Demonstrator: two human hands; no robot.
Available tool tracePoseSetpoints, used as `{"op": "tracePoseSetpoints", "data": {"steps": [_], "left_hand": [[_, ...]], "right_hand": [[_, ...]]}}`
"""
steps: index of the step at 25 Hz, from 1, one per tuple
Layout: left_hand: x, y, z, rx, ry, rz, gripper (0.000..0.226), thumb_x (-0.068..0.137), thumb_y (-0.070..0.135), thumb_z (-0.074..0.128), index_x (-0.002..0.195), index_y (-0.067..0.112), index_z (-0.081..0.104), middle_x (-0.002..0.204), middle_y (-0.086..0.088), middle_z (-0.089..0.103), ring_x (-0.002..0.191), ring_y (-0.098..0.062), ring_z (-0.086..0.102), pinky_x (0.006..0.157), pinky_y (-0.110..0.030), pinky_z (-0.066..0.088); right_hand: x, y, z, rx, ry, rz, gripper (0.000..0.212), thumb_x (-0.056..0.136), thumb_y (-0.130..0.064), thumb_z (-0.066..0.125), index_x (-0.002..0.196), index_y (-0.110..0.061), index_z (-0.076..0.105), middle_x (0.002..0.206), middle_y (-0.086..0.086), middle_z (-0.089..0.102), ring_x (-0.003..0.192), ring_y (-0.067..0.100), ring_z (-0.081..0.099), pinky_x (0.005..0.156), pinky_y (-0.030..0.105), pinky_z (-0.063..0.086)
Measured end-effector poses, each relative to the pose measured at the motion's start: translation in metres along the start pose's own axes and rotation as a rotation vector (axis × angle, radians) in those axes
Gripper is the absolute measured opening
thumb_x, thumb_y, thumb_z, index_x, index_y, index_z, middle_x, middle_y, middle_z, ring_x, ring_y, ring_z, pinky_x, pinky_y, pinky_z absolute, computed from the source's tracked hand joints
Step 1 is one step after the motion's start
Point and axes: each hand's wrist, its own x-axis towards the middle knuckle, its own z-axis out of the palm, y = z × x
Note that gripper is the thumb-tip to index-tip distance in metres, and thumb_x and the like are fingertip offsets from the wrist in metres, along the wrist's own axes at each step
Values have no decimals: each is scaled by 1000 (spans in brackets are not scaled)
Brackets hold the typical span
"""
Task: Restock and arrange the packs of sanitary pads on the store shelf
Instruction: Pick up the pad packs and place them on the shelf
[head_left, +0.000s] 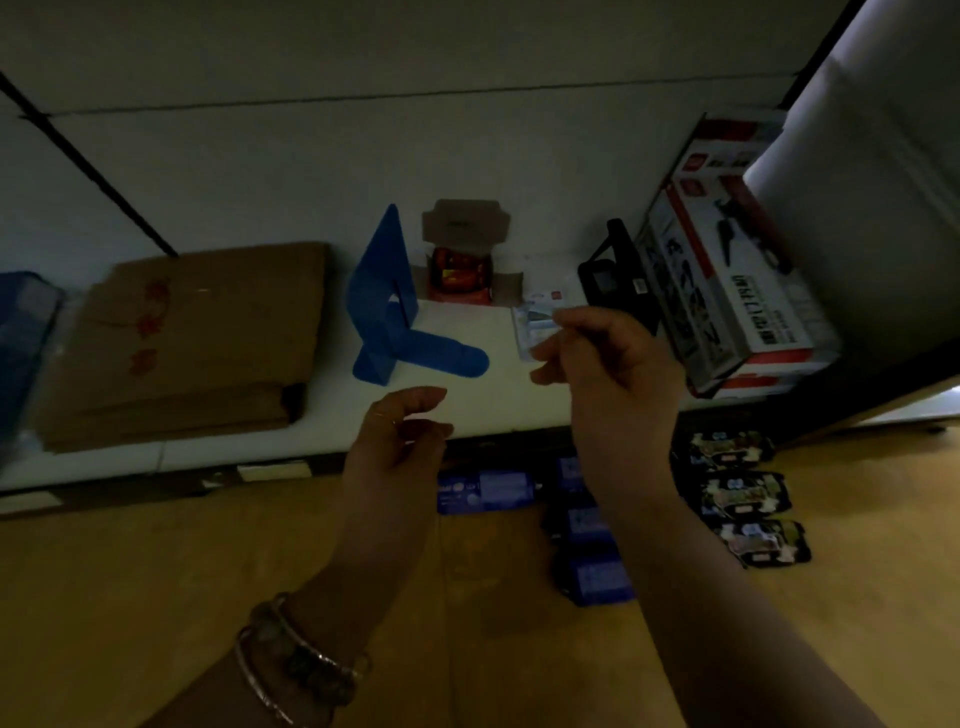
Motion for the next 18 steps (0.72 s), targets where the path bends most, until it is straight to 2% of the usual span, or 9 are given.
{"op": "tracePoseSetpoints", "data": {"steps": [3, 6, 9, 11, 14, 18], "left_hand": [[-28, 62, -13, 1, -14, -2, 37, 90, -5, 47, 90, 30, 57, 83, 3, 64, 77, 2, 62, 70, -7, 47], [-69, 143, -27, 7, -46, 39, 37, 90, -6, 46, 89, 29, 58, 75, 10, 66, 75, 6, 61, 69, -5, 46], [-106, 231, -42, -55, -81, 112, 32, 86, -4, 54, 91, 27, 58, 79, 18, 67, 78, 2, 63, 71, -11, 50], [-130, 282, -48, -86, -85, 155, 24, 83, 3, 54, 92, 25, 59, 83, 16, 66, 79, -1, 64, 71, -13, 50], [-167, 360, -54, -96, -63, 185, 26, 87, -8, 51, 91, 17, 59, 82, 11, 68, 74, -1, 64, 68, -11, 50], [-210, 441, -62, -73, -93, 250, 22, 87, -4, 53, 90, 16, 63, 87, -2, 66, 75, -2, 65, 67, -11, 50]], "right_hand": [[-8, -66, -9, 28, -1, 19, 26, 90, 6, 49, 86, -16, 63, 64, -10, 66, 59, 6, 61, 64, 22, 54], [-20, -150, -24, -8, -52, -50, 23, 90, -4, 52, 88, -24, 61, 71, -13, 66, 63, 4, 63, 62, 17, 53], [-31, -240, -46, -50, -62, -157, 15, 88, -18, 49, 92, -27, 59, 74, -9, 66, 67, 3, 64, 61, 15, 52], [-38, -289, -59, -51, -38, -218, 17, 87, -13, 48, 93, -24, 60, 70, -10, 65, 66, 4, 64, 60, 16, 52], [-43, -366, -77, 16, 22, -226, 16, 84, -10, 52, 89, -22, 63, 68, -9, 66, 63, 7, 65, 59, 19, 52], [-43, -452, -102, -6, 20, -310, 16, 87, -8, 52, 93, -17, 64, 74, -6, 68, 63, 11, 66, 59, 21, 53]]}}
